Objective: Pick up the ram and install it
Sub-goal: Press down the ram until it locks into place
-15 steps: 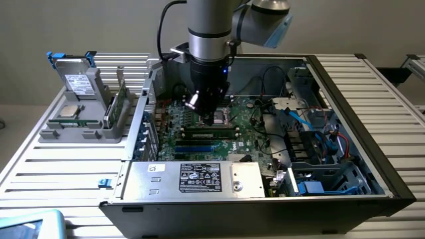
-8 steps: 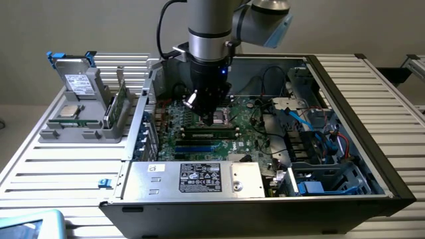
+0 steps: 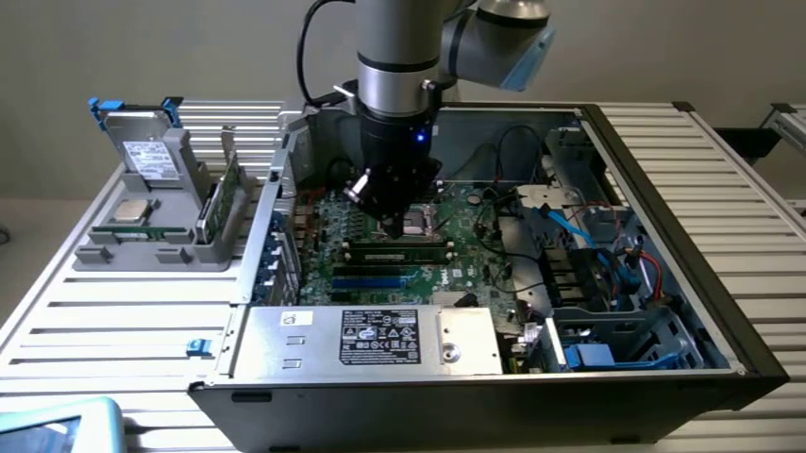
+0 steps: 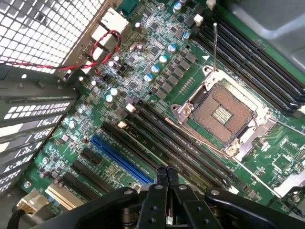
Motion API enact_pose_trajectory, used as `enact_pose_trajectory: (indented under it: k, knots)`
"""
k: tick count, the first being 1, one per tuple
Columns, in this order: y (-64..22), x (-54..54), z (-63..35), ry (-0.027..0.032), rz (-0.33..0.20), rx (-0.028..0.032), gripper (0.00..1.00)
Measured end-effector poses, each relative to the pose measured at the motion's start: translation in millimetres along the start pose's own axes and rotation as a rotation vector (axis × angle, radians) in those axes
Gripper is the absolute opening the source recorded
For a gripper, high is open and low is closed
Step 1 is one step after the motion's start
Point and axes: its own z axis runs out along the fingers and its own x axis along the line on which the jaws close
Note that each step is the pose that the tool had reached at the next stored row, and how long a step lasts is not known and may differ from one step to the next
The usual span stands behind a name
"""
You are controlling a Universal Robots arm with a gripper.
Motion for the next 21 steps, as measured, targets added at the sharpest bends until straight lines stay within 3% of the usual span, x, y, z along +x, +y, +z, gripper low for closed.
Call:
enact_pose_trajectory:
  k: [21]
  knots:
    - [0.0,-0.1,0.0,0.0108,0.249,-0.0113,0.11]
